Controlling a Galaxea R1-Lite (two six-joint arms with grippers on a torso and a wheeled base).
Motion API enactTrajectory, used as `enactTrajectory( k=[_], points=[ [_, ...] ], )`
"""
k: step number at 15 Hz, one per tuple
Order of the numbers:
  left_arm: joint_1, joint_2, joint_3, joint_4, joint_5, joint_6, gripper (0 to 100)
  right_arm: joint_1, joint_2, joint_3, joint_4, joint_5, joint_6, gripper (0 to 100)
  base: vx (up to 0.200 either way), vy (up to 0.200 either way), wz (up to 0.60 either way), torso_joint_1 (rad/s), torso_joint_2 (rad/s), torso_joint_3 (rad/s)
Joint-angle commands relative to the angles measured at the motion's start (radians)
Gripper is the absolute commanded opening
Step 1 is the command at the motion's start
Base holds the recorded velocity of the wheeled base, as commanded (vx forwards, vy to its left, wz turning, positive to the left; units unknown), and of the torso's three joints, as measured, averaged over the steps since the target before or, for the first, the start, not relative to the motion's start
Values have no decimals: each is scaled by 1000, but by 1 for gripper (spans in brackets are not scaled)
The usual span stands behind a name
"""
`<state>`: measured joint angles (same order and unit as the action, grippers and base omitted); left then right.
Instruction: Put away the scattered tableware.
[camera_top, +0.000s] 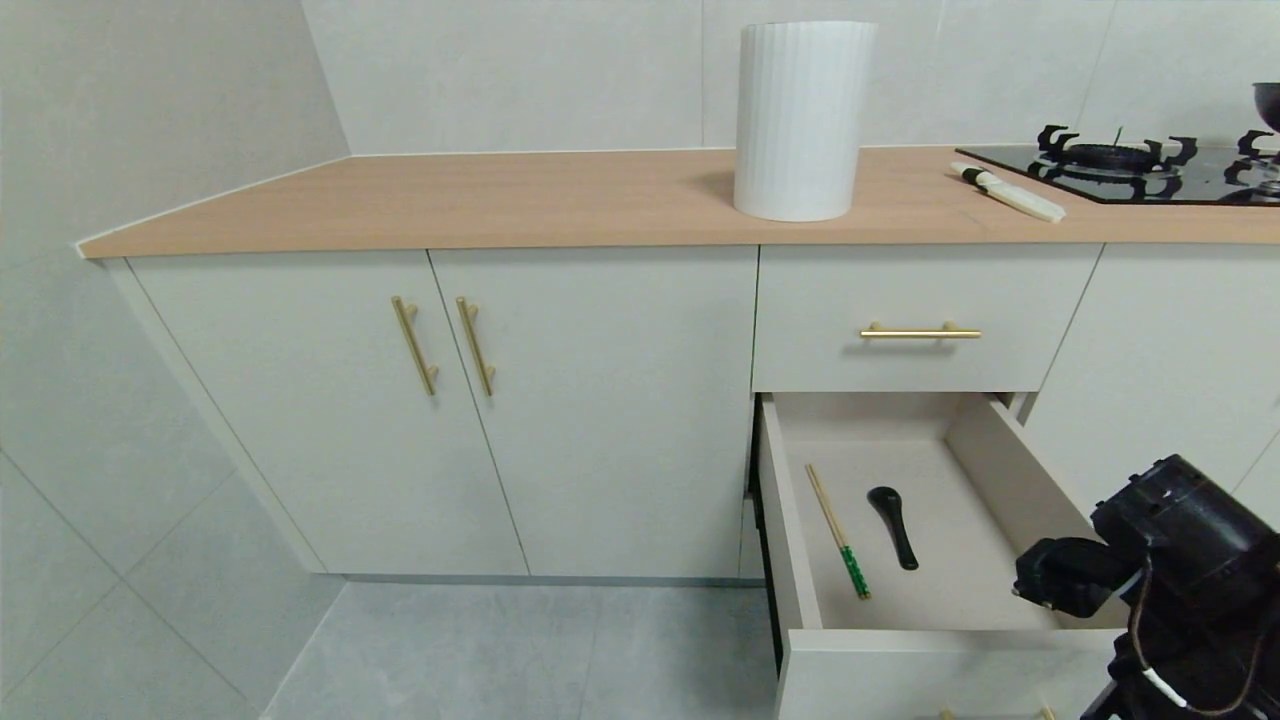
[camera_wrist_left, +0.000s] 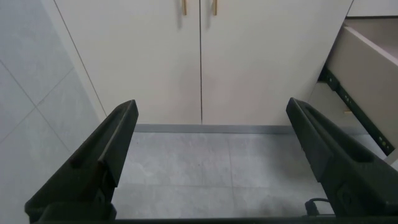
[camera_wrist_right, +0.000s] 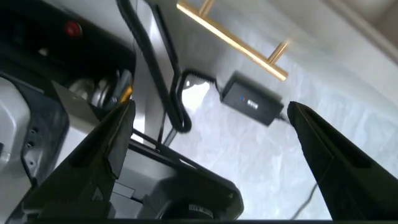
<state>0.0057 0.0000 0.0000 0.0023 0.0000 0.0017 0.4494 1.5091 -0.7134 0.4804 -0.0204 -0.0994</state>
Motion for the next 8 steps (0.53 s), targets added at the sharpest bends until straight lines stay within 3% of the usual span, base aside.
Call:
enactTrajectory(
  k=[1, 4, 8],
  points=[
    [0, 2, 0, -1, 0, 0, 100, 0, 75, -1, 0, -3, 1, 100, 0, 0, 0, 0, 0, 0],
    [0, 2, 0, 1, 0, 0, 100, -23, 120, -23, -5, -6, 21, 100, 0, 0, 0, 0, 0, 0],
    [0, 2, 0, 1, 0, 0, 100, -28, 191, -98, -2, -33, 188, 100, 0, 0, 0, 0, 0, 0]
  ],
)
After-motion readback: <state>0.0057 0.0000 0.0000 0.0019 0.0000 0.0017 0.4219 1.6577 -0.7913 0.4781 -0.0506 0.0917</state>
